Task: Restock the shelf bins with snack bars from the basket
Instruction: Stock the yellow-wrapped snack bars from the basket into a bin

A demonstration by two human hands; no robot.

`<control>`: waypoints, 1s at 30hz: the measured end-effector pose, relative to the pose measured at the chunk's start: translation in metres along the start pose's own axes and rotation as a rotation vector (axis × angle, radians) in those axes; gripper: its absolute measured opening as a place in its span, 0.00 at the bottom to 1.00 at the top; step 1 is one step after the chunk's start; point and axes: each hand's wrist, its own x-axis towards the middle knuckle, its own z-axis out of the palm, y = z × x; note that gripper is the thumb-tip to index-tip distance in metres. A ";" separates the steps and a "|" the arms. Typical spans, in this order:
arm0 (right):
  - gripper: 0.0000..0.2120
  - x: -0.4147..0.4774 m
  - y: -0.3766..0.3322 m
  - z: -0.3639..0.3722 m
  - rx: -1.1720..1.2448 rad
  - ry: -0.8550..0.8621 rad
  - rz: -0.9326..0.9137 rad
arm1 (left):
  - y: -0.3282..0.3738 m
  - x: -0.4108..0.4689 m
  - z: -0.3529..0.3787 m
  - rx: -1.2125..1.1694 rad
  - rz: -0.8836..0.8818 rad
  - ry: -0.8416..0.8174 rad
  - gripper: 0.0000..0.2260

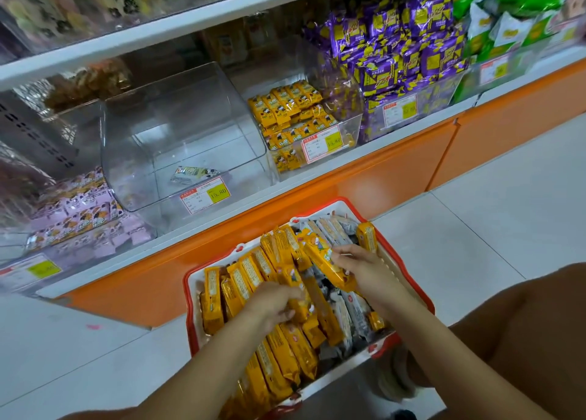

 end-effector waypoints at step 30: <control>0.32 0.097 -0.204 0.040 -0.383 0.096 -0.669 | 0.143 -0.056 -0.090 0.525 1.139 0.659 0.12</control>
